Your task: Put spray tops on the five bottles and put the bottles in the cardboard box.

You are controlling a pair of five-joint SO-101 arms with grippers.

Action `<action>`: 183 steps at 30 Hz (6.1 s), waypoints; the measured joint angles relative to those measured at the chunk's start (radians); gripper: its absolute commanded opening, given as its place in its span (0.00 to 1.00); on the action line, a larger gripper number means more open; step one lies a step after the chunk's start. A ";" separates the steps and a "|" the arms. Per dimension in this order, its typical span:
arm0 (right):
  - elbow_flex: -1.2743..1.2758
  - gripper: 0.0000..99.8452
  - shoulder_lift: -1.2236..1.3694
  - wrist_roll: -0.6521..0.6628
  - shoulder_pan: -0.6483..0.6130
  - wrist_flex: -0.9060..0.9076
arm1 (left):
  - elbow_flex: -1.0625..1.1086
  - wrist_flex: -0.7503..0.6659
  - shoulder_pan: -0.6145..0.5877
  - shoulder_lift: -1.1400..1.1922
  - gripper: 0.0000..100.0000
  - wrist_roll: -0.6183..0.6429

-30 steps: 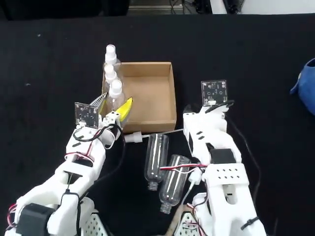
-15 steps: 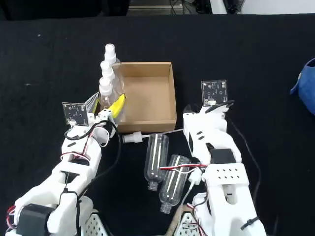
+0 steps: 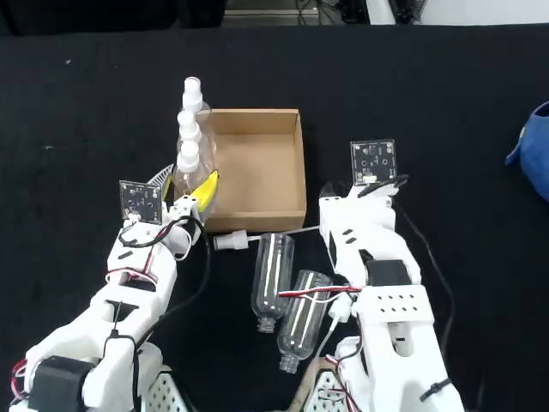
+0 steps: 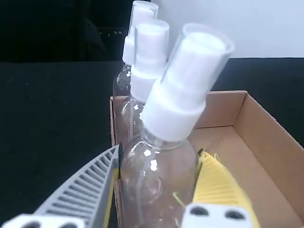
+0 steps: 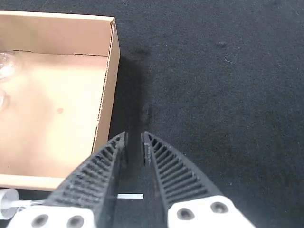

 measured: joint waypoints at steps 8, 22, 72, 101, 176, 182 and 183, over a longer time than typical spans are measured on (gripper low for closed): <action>0.000 0.03 0.000 0.000 0.000 0.000 | 0.000 0.000 -0.005 0.000 0.24 -0.005; 0.000 0.03 0.000 0.066 0.000 0.000 | 0.000 0.000 -0.034 0.000 0.24 -0.006; 0.071 0.03 0.000 0.072 0.060 -0.078 | -0.098 1.590 -0.041 -1.263 0.24 0.077; -0.560 0.17 0.002 0.980 0.006 1.083 | -0.061 1.826 -0.143 -1.355 0.24 -0.021; -0.318 0.30 0.377 1.226 -0.393 1.034 | 0.077 1.605 -0.549 -1.352 0.24 0.034; -0.318 0.31 0.377 1.312 -0.422 1.049 | 0.077 1.605 -0.551 -1.352 0.24 0.034; -0.318 0.31 0.377 1.313 -0.428 1.049 | 0.077 1.605 -0.551 -1.352 0.24 0.034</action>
